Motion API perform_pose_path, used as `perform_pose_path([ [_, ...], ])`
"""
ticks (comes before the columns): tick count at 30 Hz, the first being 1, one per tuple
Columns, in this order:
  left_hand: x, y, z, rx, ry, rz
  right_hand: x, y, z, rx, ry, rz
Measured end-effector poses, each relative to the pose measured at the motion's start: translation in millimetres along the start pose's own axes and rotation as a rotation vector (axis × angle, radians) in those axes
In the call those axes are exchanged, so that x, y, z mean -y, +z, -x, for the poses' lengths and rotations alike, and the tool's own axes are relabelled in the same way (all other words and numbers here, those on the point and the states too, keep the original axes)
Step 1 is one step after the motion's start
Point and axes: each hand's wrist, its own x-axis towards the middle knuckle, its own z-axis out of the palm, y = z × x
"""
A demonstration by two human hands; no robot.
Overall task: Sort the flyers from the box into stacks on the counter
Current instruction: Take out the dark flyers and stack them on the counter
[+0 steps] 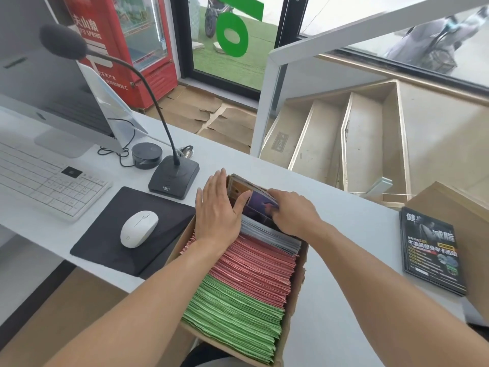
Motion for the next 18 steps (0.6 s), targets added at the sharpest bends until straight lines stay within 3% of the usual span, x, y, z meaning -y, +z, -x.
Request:
perform_pose_path([
  [3, 3, 0, -2, -0.027, -0.014, -0.005, -7, -18, 11, -0.108, 0.037, -0.199],
  [7, -15, -5, 3, -0.214, 0.094, 0.091, -26, -52, 43, -0.304, 0.077, -0.693],
  [10, -63, -8, 7, -0.096, -0.012, 0.542, -43, -68, 65, -0.393, 0.133, -1.068],
  [13, -114, -12, 6, 0.034, -0.394, 1.059, -63, -65, 90, -0.592, 0.080, -1.085],
  [14, -125, -13, 1, 0.125, -0.545, 1.225, -71, -65, 100, -0.665, 0.034, -0.994],
  [16, -134, -18, -7, 0.580, -0.726, 1.471, -87, -68, 119, -0.750, -0.149, -0.776],
  [18, -137, -24, -9, 1.080, -0.666, 1.513, -106, -71, 135, -0.764, -0.352, -0.572],
])
